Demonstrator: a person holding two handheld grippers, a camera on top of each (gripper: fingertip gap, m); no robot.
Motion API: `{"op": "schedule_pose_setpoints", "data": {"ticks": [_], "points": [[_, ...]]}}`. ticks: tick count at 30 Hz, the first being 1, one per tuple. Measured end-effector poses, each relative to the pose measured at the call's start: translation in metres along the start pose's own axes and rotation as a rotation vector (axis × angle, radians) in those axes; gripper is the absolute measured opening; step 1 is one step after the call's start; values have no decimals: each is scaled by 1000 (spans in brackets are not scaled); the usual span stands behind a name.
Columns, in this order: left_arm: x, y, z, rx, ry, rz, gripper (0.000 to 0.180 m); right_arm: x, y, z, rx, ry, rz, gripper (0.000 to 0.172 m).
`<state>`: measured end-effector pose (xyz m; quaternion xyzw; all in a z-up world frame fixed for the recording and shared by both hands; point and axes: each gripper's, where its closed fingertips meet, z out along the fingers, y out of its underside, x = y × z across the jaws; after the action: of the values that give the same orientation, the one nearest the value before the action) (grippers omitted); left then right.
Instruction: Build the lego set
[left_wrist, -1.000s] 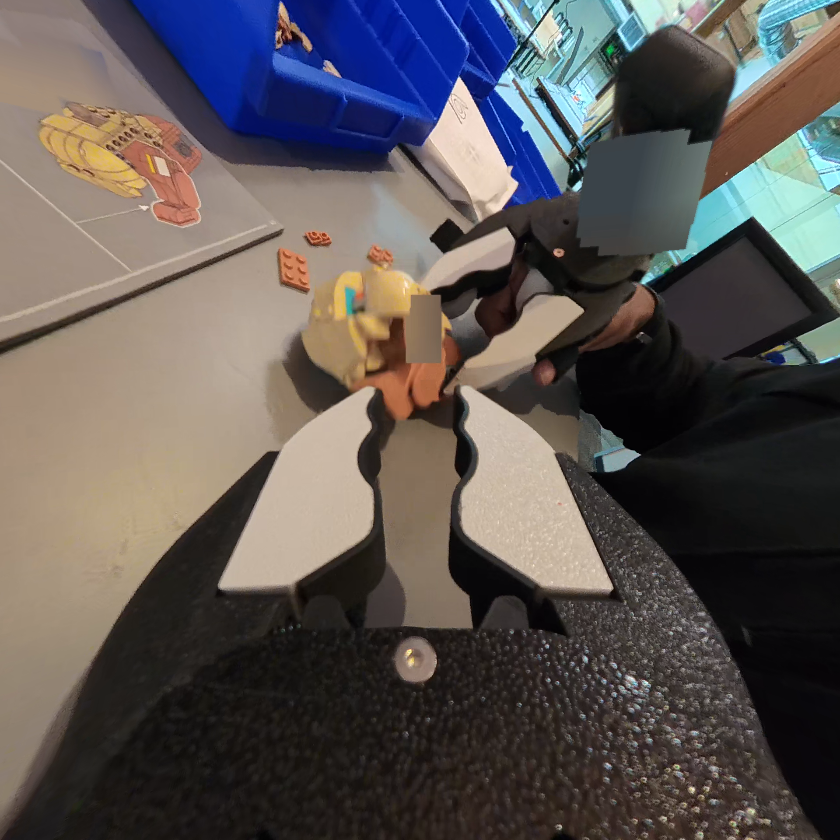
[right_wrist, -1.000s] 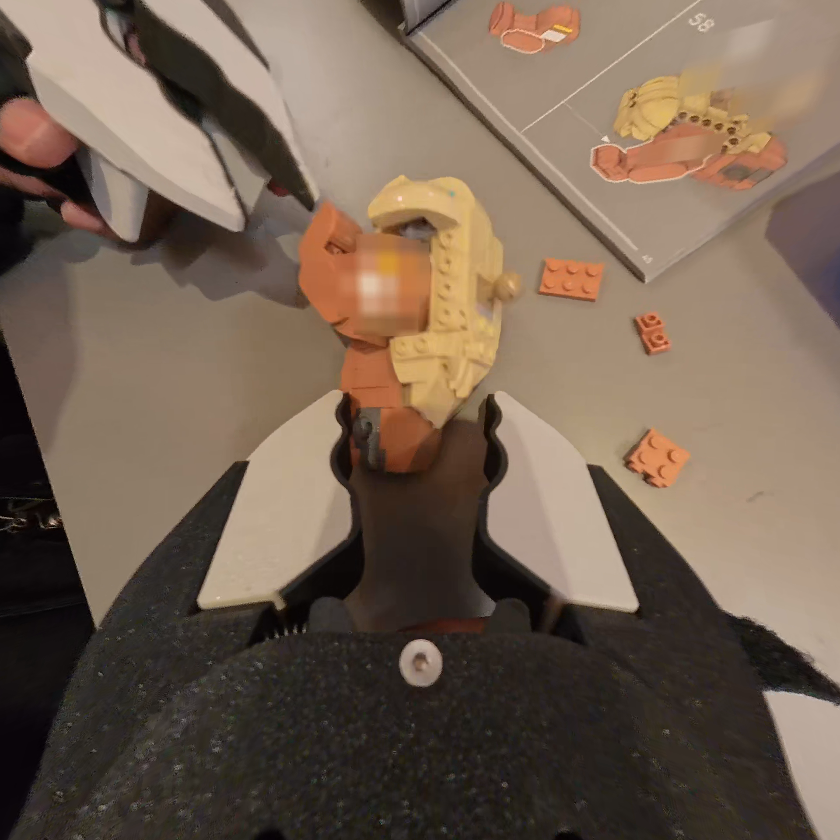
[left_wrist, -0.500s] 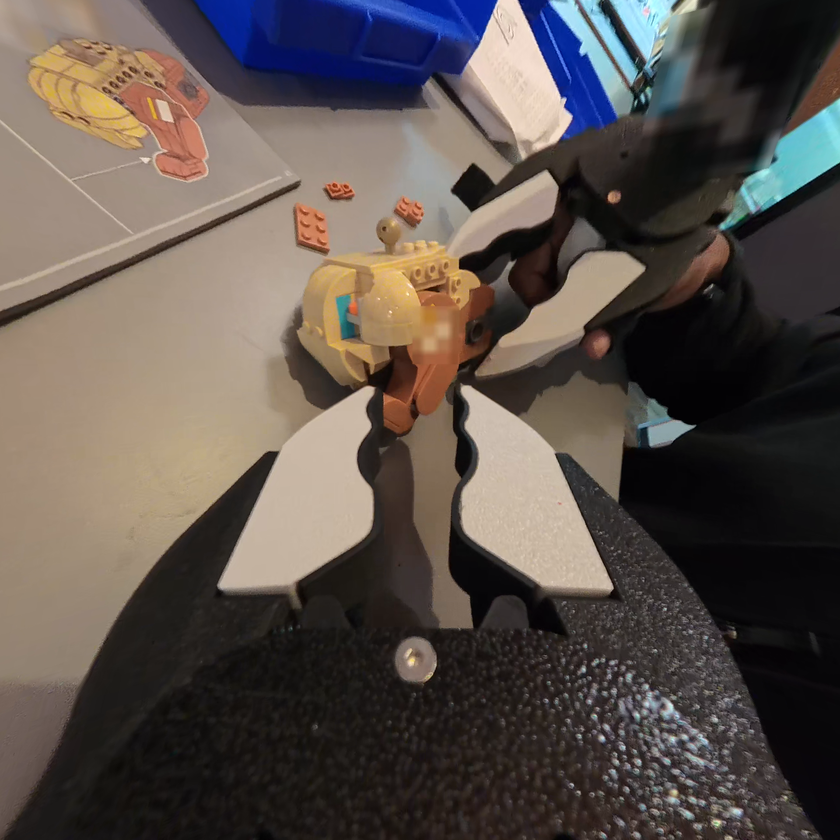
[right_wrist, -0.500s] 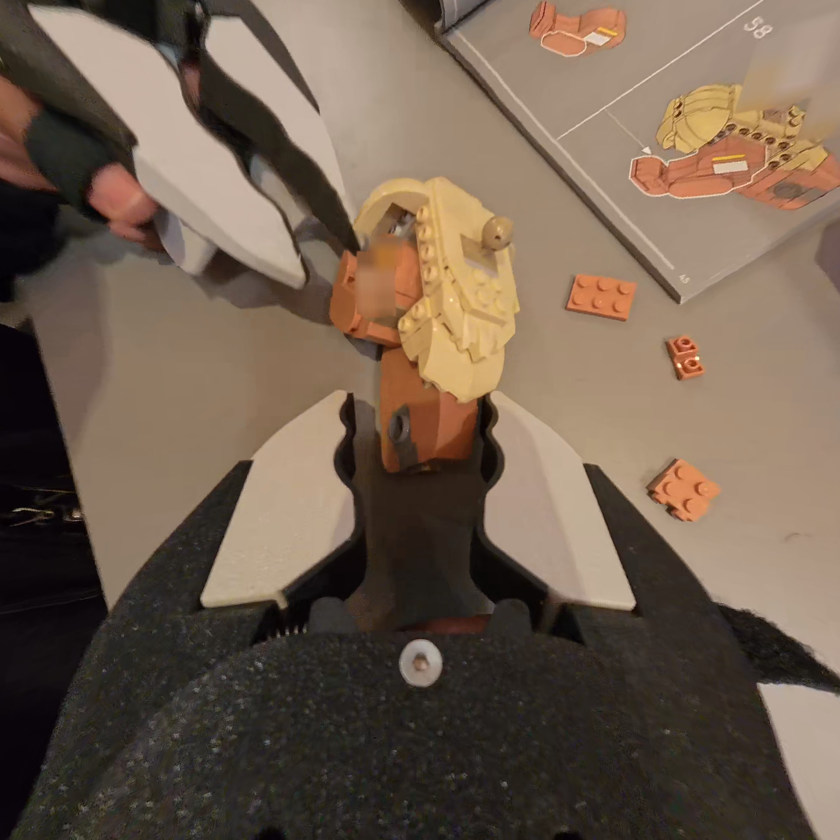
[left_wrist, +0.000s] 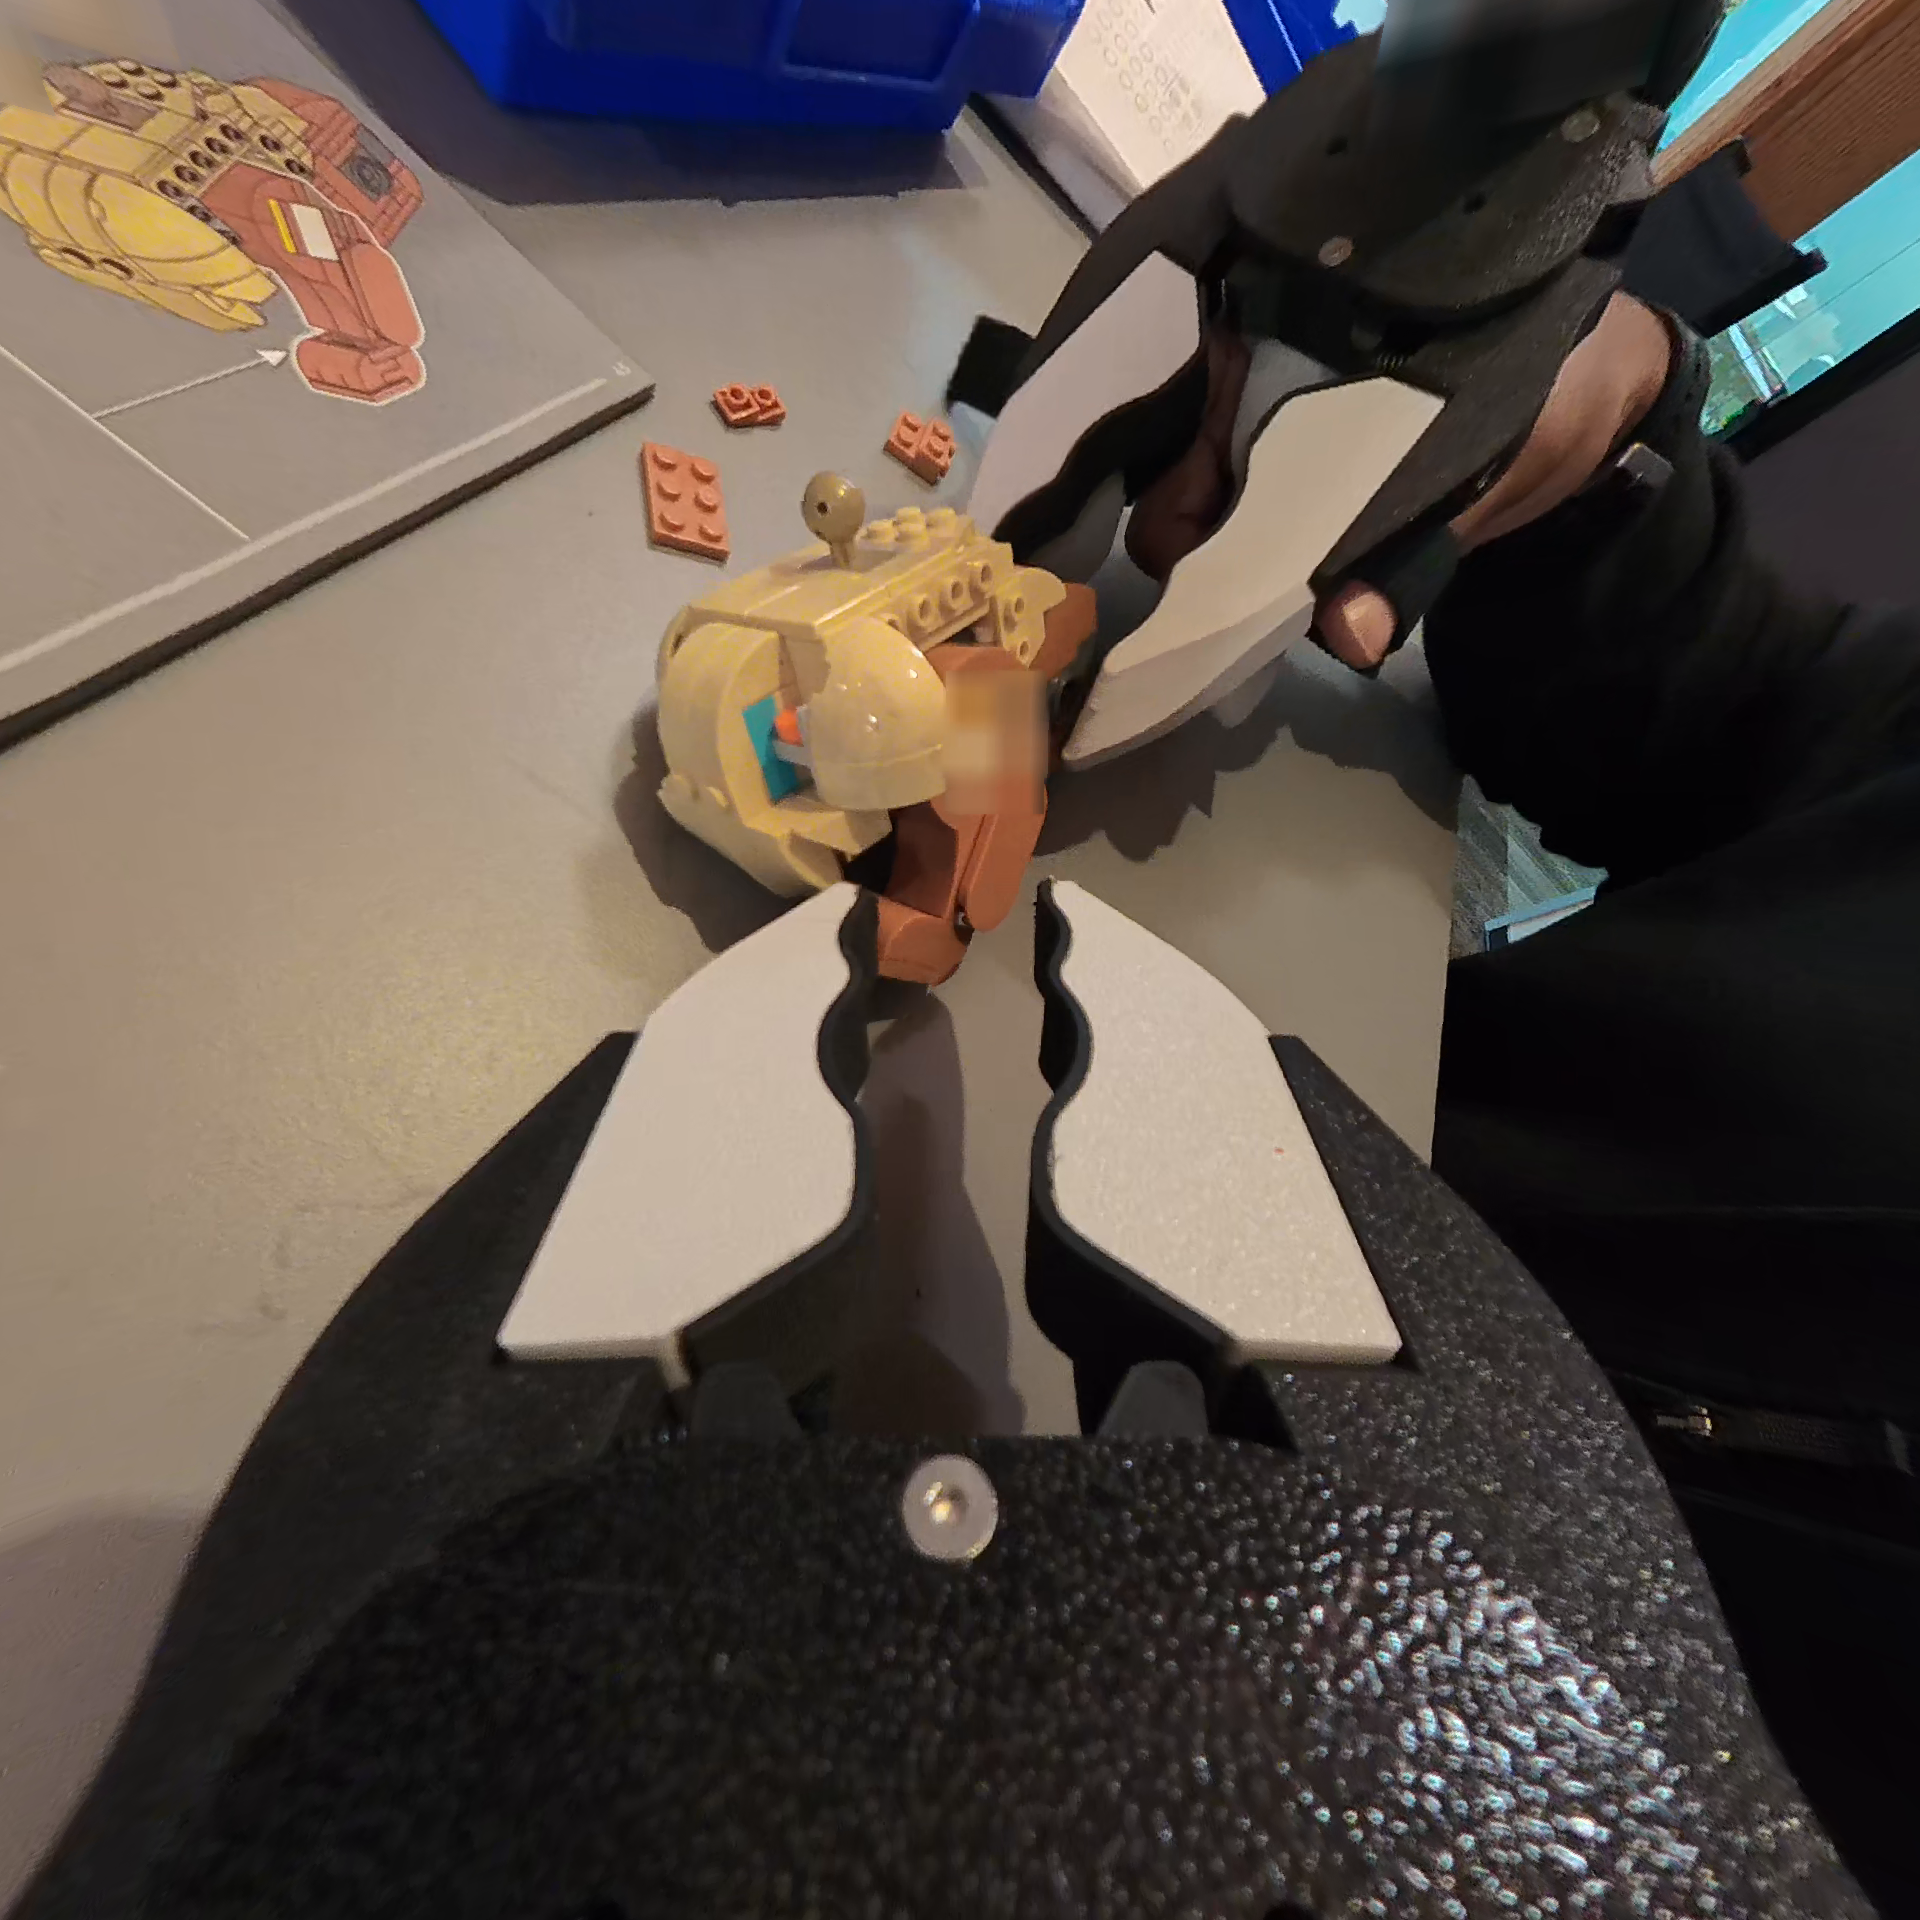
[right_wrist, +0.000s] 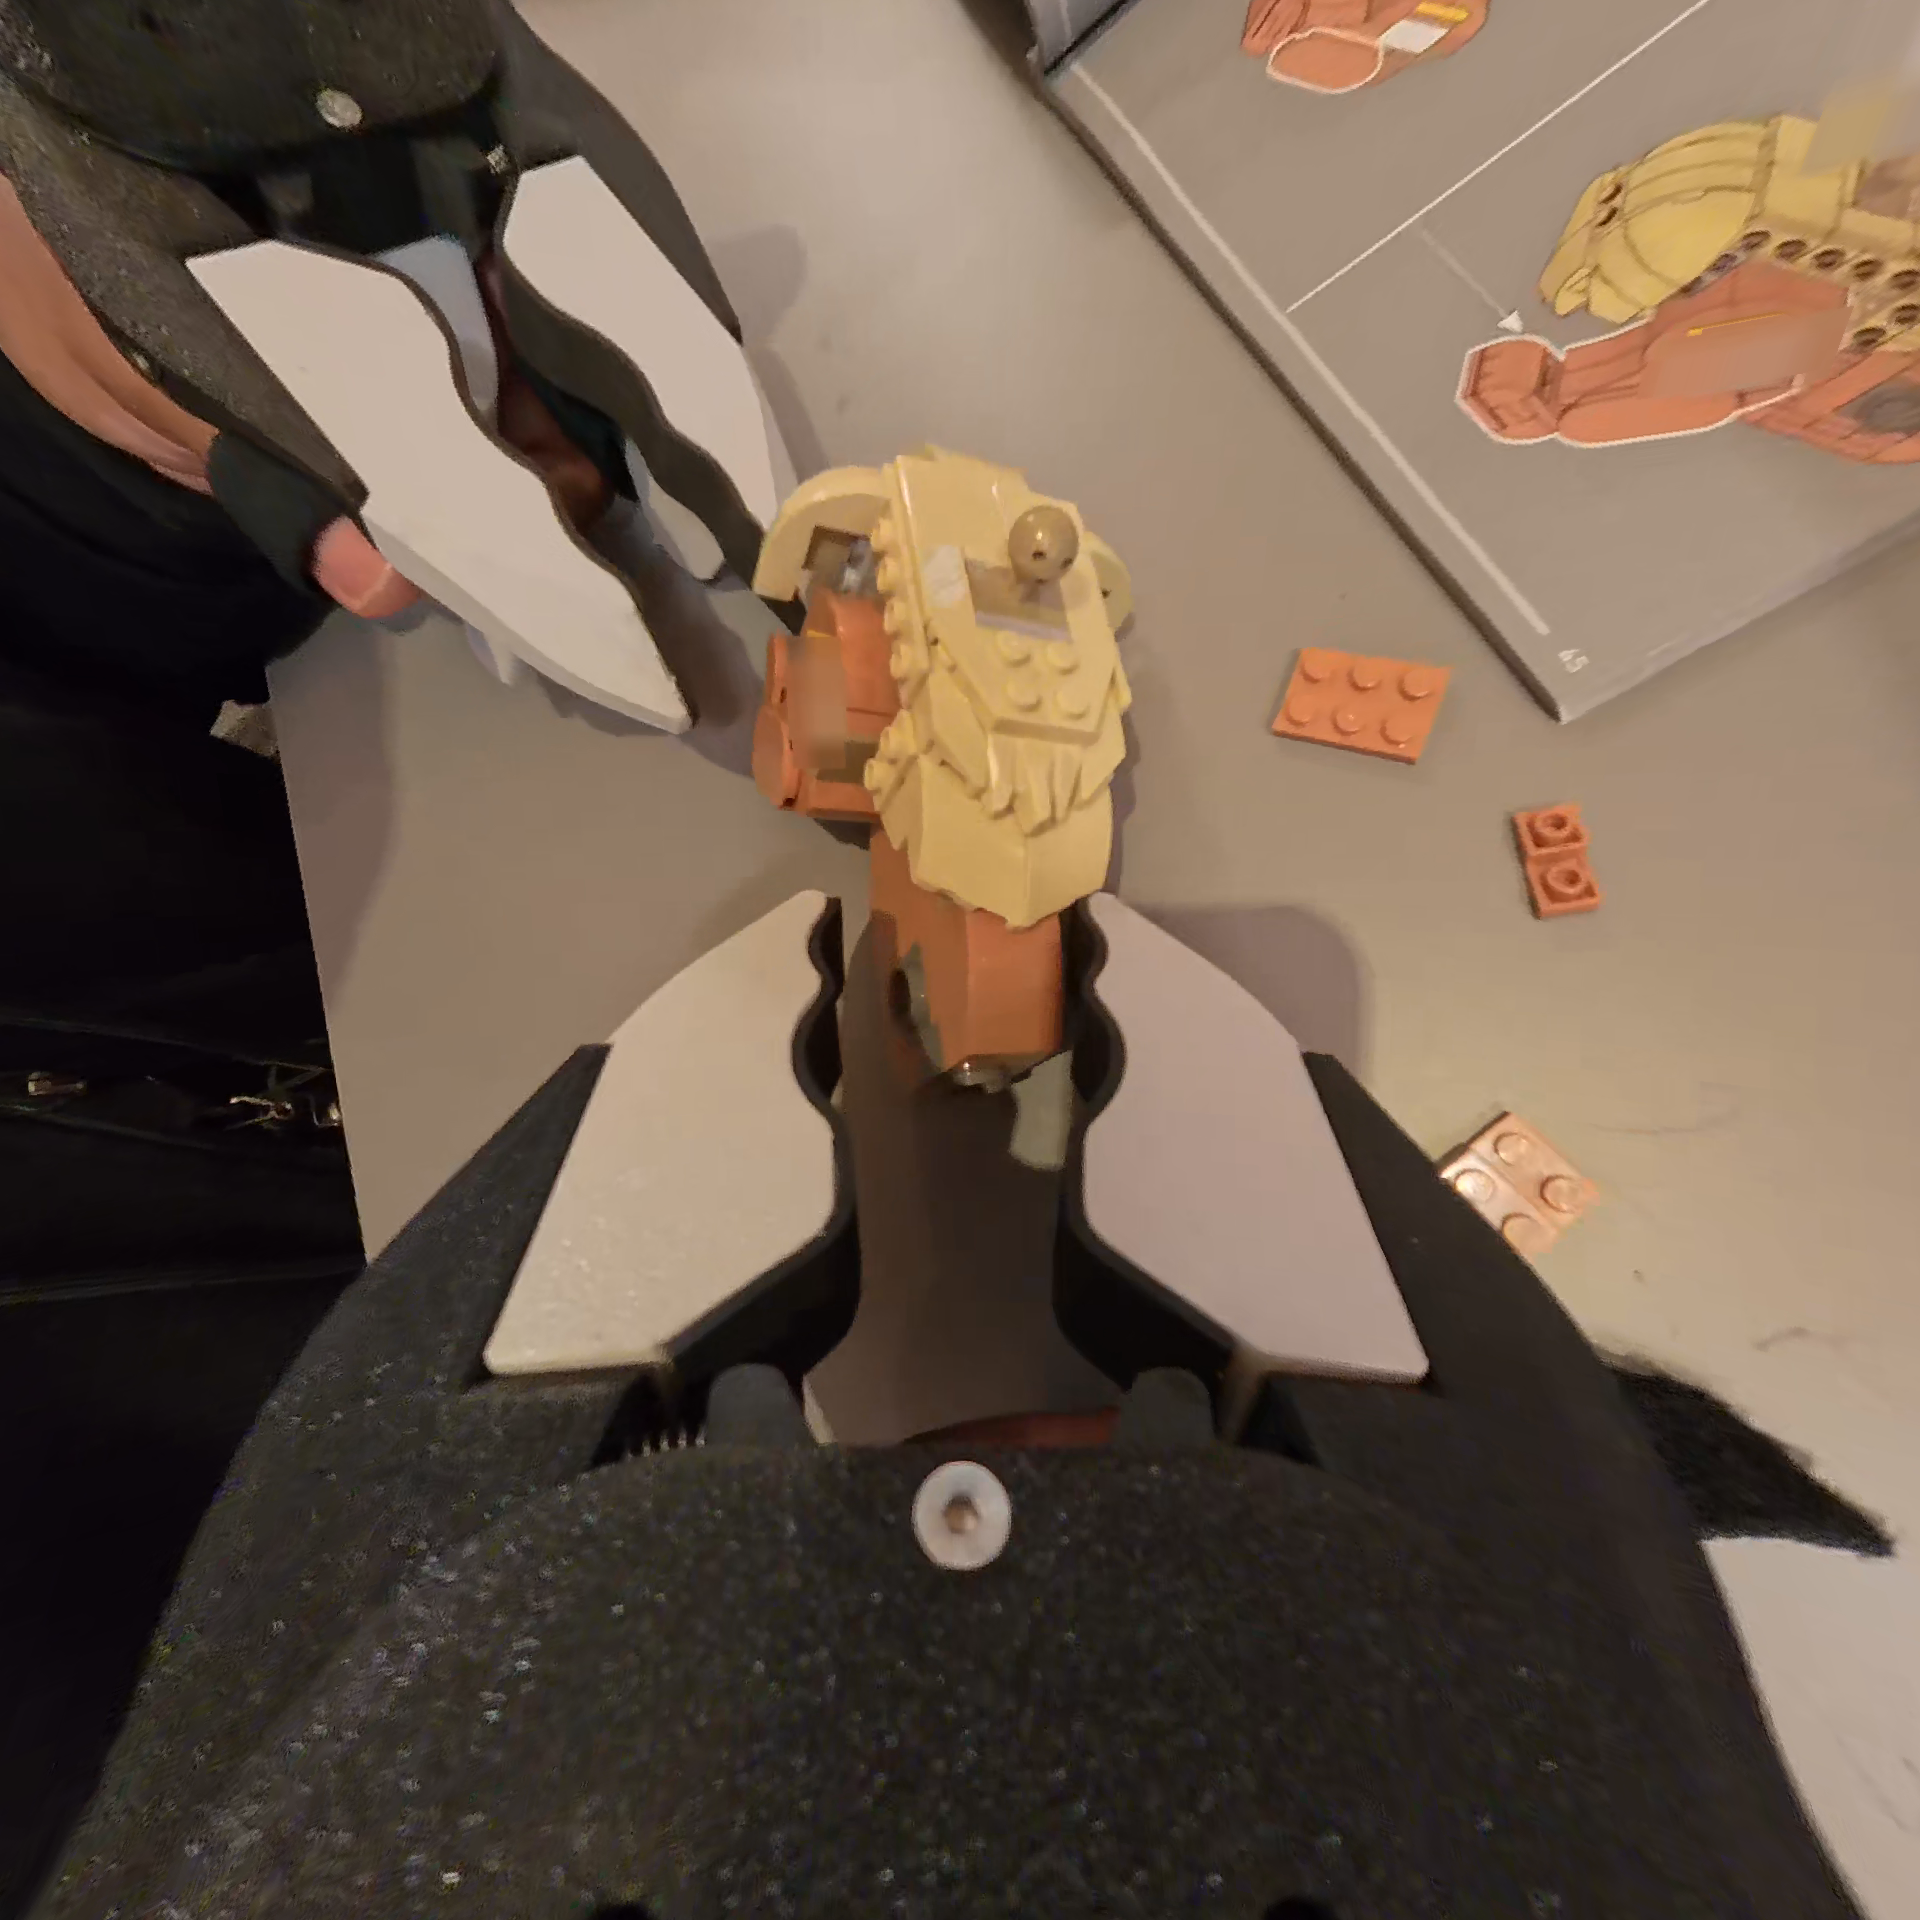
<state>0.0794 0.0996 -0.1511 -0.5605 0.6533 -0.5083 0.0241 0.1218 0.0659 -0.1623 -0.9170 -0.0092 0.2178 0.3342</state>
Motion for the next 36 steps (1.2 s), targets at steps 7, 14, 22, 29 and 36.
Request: {"op": "schedule_pose_setpoints", "data": {"ticks": [7,14,22,29,36], "points": [[2,0,-2,9,21,-2,26,-3,-3,4,10,-21,-18,26],[-2,-10,-16,118,61,-83,28,-4,-16,-3,188,26,-106,18],[-10,-34,-37,344,140,-262,28,-7,-40,-30,485,9,-154,17],[-1,-44,-32,405,216,-348,28,-16,-55,-48,632,22,-202,18],[4,-49,-29,424,228,-339,26,-29,-58,-45,663,33,-243,17]]}}
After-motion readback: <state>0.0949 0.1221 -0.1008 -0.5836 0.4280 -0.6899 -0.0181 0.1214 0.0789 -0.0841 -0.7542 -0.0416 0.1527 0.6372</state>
